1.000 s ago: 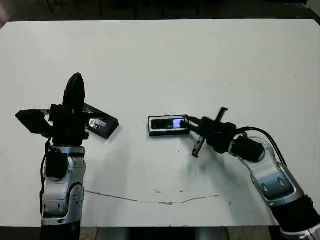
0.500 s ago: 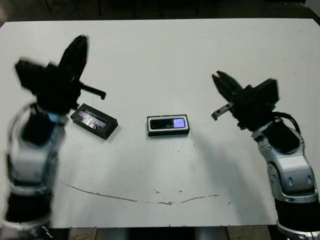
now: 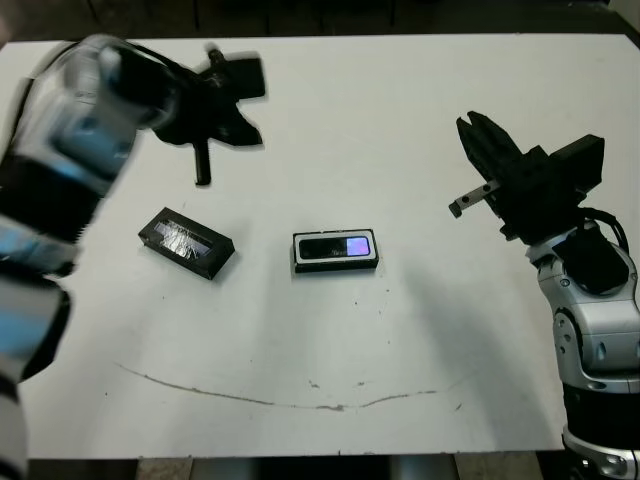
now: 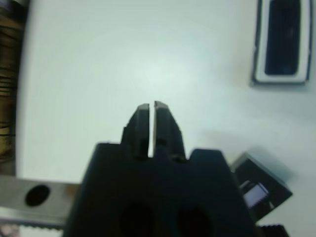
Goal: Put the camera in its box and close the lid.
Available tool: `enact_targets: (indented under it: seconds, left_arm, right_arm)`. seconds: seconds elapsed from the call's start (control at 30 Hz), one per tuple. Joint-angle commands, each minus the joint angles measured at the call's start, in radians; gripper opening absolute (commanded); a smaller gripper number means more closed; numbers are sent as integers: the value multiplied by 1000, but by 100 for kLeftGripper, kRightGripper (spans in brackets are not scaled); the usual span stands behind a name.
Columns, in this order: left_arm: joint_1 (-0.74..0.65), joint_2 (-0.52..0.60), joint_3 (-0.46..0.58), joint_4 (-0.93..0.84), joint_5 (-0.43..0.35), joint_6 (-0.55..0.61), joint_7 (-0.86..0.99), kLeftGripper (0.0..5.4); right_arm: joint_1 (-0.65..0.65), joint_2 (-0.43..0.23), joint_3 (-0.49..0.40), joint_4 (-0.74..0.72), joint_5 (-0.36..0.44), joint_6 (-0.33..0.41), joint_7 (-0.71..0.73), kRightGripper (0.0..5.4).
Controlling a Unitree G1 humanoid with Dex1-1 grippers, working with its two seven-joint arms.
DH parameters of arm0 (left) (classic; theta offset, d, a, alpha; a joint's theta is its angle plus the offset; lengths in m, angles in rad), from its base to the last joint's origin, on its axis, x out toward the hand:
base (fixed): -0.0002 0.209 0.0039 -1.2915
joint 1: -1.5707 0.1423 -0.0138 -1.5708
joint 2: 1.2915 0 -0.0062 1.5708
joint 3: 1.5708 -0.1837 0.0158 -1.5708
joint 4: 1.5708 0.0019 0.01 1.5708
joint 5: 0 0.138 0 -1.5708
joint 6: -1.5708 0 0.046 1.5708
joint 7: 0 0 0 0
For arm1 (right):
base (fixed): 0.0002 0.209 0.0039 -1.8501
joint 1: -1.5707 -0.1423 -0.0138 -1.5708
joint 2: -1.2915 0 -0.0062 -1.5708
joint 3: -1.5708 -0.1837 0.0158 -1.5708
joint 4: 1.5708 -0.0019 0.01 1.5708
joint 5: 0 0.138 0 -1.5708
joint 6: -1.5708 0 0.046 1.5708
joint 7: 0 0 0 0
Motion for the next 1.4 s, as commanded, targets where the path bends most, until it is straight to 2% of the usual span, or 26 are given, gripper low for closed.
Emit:
enact_targets:
  seconds: [0.03,0.23,0.4,0.7,0.8,1.1,1.23,1.3,1.4]
  left_arm:
    - [-20,-36,-59,87,77,-31,-34,0]
    - [-11,-59,-153,126,240,-185,-16,0]
    - [5,-71,-160,142,281,-256,-37,0]
    - [49,-58,-166,109,332,-251,-137,0]
    - [82,-38,-167,69,329,-259,-192,0]
    - [211,48,-185,-141,330,-261,-316,0]
    - [254,97,-191,-241,289,-245,-350,0]
    - [268,121,-205,-272,275,-223,-350,0]
    - [287,174,-240,-339,206,-204,-350,0]
  right_arm:
    - [21,-10,-6,10,7,-7,-3,1]
    - [30,-13,-3,-9,5,14,-10,1]
    - [42,-16,0,-41,5,60,-22,1]
    - [49,-20,-6,-71,15,87,-25,1]
    - [47,-23,-8,-75,18,90,-26,1]
    - [27,-33,-15,-35,25,24,-13,1]
    - [31,-37,-11,-47,20,44,-20,1]
    - [35,-36,-10,-61,19,80,-32,1]
    - [39,-41,-10,-83,14,125,-40,1]
